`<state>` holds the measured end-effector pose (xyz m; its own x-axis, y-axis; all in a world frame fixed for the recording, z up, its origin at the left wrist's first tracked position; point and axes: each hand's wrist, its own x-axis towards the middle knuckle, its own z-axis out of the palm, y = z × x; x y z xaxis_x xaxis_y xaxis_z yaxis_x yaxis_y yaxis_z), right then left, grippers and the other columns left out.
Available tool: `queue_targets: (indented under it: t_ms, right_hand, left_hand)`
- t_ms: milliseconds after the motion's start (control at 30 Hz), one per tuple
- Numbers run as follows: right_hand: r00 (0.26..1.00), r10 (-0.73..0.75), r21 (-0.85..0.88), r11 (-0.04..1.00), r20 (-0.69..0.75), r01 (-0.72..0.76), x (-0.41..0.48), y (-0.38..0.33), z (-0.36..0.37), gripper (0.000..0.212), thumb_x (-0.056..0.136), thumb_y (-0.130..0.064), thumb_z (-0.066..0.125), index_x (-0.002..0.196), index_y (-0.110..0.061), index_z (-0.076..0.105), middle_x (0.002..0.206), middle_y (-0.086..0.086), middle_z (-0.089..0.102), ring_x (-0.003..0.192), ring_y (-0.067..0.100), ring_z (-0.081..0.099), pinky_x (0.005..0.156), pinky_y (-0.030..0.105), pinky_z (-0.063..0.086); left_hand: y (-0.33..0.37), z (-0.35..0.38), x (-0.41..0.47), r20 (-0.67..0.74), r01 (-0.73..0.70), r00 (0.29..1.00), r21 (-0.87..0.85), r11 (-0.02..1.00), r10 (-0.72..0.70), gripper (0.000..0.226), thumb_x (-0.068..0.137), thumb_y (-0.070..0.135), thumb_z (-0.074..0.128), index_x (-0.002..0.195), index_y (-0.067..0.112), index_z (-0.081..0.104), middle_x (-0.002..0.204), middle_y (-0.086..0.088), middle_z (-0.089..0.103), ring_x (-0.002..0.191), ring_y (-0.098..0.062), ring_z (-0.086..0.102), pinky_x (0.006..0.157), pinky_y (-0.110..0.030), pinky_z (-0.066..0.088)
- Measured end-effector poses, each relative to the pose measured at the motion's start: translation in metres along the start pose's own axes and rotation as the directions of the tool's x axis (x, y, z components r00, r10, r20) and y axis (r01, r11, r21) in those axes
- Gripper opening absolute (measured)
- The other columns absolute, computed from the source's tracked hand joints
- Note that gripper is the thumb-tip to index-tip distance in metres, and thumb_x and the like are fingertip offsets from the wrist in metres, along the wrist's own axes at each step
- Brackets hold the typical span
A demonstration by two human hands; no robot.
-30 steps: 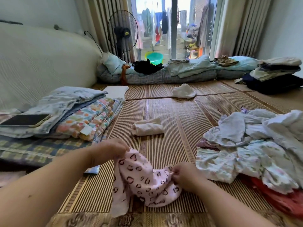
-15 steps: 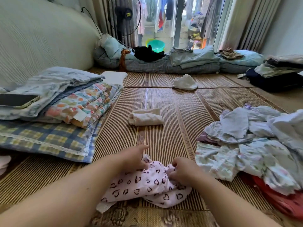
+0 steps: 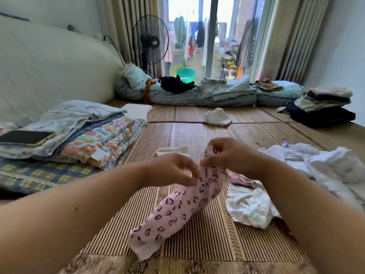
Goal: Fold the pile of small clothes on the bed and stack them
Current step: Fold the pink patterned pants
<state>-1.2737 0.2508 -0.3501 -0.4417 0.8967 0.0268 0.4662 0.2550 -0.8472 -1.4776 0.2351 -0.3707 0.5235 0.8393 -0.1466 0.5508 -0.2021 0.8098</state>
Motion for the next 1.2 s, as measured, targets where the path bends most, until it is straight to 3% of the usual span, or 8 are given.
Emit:
queue_targets:
  t_ms: [200, 300, 467, 633, 733, 833, 1033, 1200]
  right_hand:
    - [0.982, -0.167, 0.075, 0.984, 0.084, 0.161, -0.025, -0.055, -0.033, 0.012, 0.084, 0.0, 0.064, 0.08, -0.009, 0.057, 0.074, 0.007, 0.059, 0.071, 0.024, 0.06, 0.068, 0.033, 0.051]
    - [0.987, -0.152, -0.093, 0.983, 0.04, 0.156, -0.038, -0.07, -0.046, 0.019, 0.081, 0.003, 0.066, 0.073, -0.011, 0.056, 0.067, 0.002, 0.059, 0.061, 0.015, 0.06, 0.058, 0.025, 0.051]
    - [0.986, -0.125, -0.376, 0.924, -0.114, 0.073, -0.056, -0.067, -0.069, 0.018, 0.079, 0.0, 0.071, 0.071, -0.01, 0.058, 0.071, 0.004, 0.064, 0.067, 0.014, 0.062, 0.062, 0.024, 0.048]
    - [0.984, -0.113, -0.612, 0.791, -0.14, 0.004, -0.064, -0.062, -0.089, 0.016, 0.076, -0.009, 0.075, 0.071, -0.018, 0.062, 0.076, 0.003, 0.068, 0.072, 0.017, 0.061, 0.071, 0.03, 0.048]
    - [0.984, -0.077, -0.706, 0.706, -0.162, -0.061, -0.065, -0.056, -0.097, 0.02, 0.074, -0.013, 0.076, 0.066, -0.02, 0.059, 0.067, -0.003, 0.061, 0.064, 0.014, 0.055, 0.064, 0.029, 0.044]
    - [0.985, -0.037, -0.746, 0.658, -0.171, -0.105, -0.068, -0.05, -0.101, 0.016, 0.072, -0.024, 0.079, 0.072, -0.022, 0.063, 0.075, -0.006, 0.066, 0.074, 0.016, 0.061, 0.072, 0.033, 0.05]
    - [0.971, -0.08, -0.691, 0.715, -0.225, -0.101, -0.061, -0.048, -0.095, 0.038, 0.074, -0.05, 0.074, 0.058, -0.02, 0.057, 0.056, -0.008, 0.054, 0.056, 0.013, 0.049, 0.054, 0.027, 0.038]
    - [0.943, -0.066, -0.144, 0.989, -0.325, 0.019, -0.06, -0.057, -0.083, 0.032, 0.075, -0.021, 0.079, 0.059, -0.014, 0.053, 0.05, -0.007, 0.056, 0.052, 0.006, 0.048, 0.054, 0.021, 0.039]
  left_hand:
    - [0.058, 0.0, -0.01, -0.222, -0.207, 0.959, -0.131, 0.97, 0.174, 0.042, 0.082, 0.004, 0.069, 0.117, 0.02, 0.051, 0.112, -0.007, 0.062, 0.104, -0.021, 0.064, 0.086, -0.04, 0.057]
    - [0.074, -0.005, -0.019, -0.159, -0.215, 0.968, -0.119, 0.969, 0.195, 0.02, 0.087, -0.008, 0.054, 0.103, 0.003, 0.054, 0.088, -0.014, 0.062, 0.078, -0.024, 0.068, 0.067, -0.029, 0.059]
    - [0.087, -0.014, -0.031, 0.038, -0.121, 0.992, -0.07, 0.99, 0.124, 0.023, 0.075, 0.006, 0.056, 0.096, -0.004, 0.058, 0.089, -0.01, 0.067, 0.085, -0.019, 0.068, 0.075, -0.025, 0.054]
    - [0.086, -0.031, -0.039, 0.002, 0.066, 0.998, 0.248, 0.967, -0.068, 0.012, 0.071, 0.033, 0.072, 0.069, 0.022, 0.068, 0.096, -0.009, 0.071, 0.091, -0.024, 0.066, 0.092, -0.042, 0.049]
    - [0.085, -0.043, -0.045, -0.173, 0.237, 0.97, 0.532, 0.813, -0.169, 0.014, 0.087, 0.036, 0.066, 0.077, 0.026, 0.068, 0.079, 0.009, 0.073, 0.079, -0.01, 0.067, 0.08, -0.031, 0.052]
    - [0.086, -0.057, -0.051, -0.268, 0.205, 0.962, 0.582, 0.787, -0.053, 0.029, 0.083, 0.048, 0.066, 0.067, 0.023, 0.066, 0.059, 0.013, 0.063, 0.059, -0.006, 0.056, 0.064, -0.03, 0.046]
    - [0.092, -0.069, -0.052, -0.456, 0.083, 0.867, 0.531, 0.843, 0.202, 0.025, 0.085, 0.039, 0.067, 0.07, 0.02, 0.074, 0.058, 0.006, 0.066, 0.052, 0.0, 0.055, 0.05, -0.009, 0.041]
    - [0.085, -0.069, -0.051, -0.6, -0.036, 0.791, 0.144, 0.989, 0.116, 0.01, 0.081, 0.017, 0.074, 0.09, 0.017, 0.072, 0.071, 0.008, 0.072, 0.068, -0.008, 0.065, 0.06, -0.012, 0.051]
